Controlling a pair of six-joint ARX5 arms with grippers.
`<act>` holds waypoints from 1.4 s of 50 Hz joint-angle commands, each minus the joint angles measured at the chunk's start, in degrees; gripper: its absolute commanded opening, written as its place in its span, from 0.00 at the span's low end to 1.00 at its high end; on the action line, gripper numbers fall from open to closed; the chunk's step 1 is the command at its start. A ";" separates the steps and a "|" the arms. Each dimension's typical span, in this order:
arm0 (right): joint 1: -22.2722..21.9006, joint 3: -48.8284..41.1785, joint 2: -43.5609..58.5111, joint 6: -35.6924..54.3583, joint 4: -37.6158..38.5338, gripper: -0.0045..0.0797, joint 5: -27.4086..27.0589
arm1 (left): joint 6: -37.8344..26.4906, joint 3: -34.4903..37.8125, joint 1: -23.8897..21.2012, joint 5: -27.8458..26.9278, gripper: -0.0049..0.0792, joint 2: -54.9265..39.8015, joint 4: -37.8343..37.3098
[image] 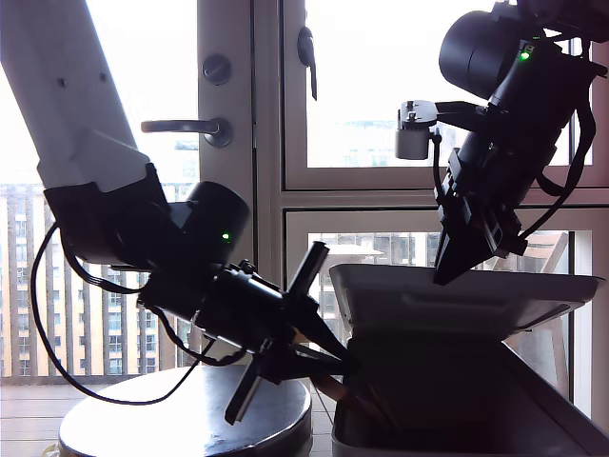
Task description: First open the recycling bin's lid, then pick the cardboard sleeve and place it inside the bin before closing the lid
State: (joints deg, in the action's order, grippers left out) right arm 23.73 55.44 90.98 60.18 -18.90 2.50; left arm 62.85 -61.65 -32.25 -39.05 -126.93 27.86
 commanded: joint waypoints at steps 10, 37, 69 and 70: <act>0.09 0.59 -0.07 -0.39 2.69 0.04 -0.04 | 0.13 0.00 -2.80 2.29 0.03 -1.22 -0.11; 0.09 0.57 -0.04 -0.46 2.82 0.04 -0.02 | -4.90 -0.52 -6.54 6.19 0.09 -1.22 -2.60; 0.09 0.59 -0.07 -1.55 2.89 0.04 0.00 | -19.82 -6.56 -7.48 4.15 0.55 -1.22 -14.60; 0.09 0.57 -0.07 -1.55 2.89 0.04 0.02 | -21.73 -7.04 -7.54 4.17 0.55 -1.22 -15.50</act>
State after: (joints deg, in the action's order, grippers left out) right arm 23.73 55.44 90.98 59.35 -18.20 2.59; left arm 44.07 -67.85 -39.22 -34.52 -126.93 13.69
